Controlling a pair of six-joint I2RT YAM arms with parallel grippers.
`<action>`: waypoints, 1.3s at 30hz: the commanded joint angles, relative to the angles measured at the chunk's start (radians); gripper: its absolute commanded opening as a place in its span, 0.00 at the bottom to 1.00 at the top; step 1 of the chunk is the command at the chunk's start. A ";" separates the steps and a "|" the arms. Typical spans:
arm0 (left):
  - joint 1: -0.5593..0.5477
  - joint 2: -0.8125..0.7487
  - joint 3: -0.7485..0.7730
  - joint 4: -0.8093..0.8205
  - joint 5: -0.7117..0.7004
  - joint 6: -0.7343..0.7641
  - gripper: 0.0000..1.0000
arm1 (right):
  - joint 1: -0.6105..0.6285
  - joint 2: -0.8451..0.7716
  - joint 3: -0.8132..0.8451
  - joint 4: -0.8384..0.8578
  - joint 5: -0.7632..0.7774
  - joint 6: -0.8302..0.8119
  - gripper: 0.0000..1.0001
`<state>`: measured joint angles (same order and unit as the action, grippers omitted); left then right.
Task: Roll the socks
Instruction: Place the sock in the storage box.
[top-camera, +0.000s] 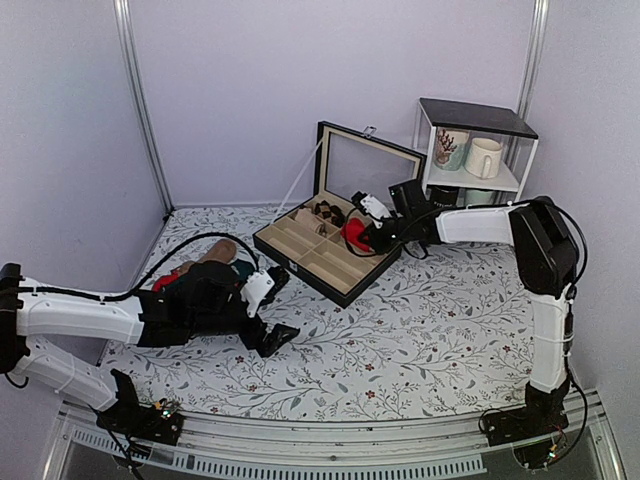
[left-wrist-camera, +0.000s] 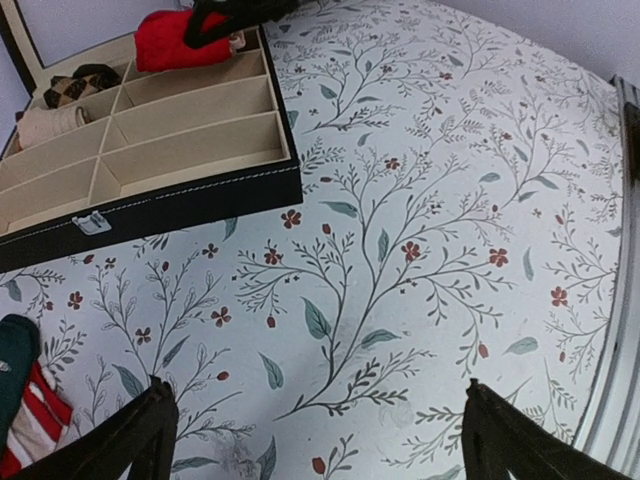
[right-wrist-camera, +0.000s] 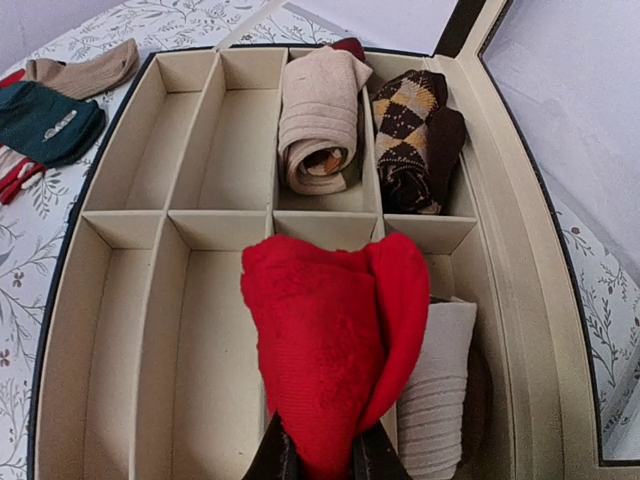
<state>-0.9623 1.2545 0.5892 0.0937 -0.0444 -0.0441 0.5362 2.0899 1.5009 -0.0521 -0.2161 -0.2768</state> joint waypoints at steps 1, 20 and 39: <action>0.021 -0.017 -0.023 0.043 0.043 0.016 0.99 | -0.001 0.060 0.058 0.031 0.046 -0.062 0.00; 0.046 -0.006 -0.039 0.064 0.104 0.044 0.99 | -0.012 0.216 0.239 -0.189 0.083 -0.076 0.00; 0.055 -0.009 -0.051 0.072 0.130 0.048 1.00 | -0.067 0.359 0.363 -0.414 -0.054 0.094 0.01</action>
<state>-0.9272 1.2503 0.5541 0.1390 0.0715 -0.0071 0.4950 2.3646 1.8626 -0.3561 -0.2768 -0.2356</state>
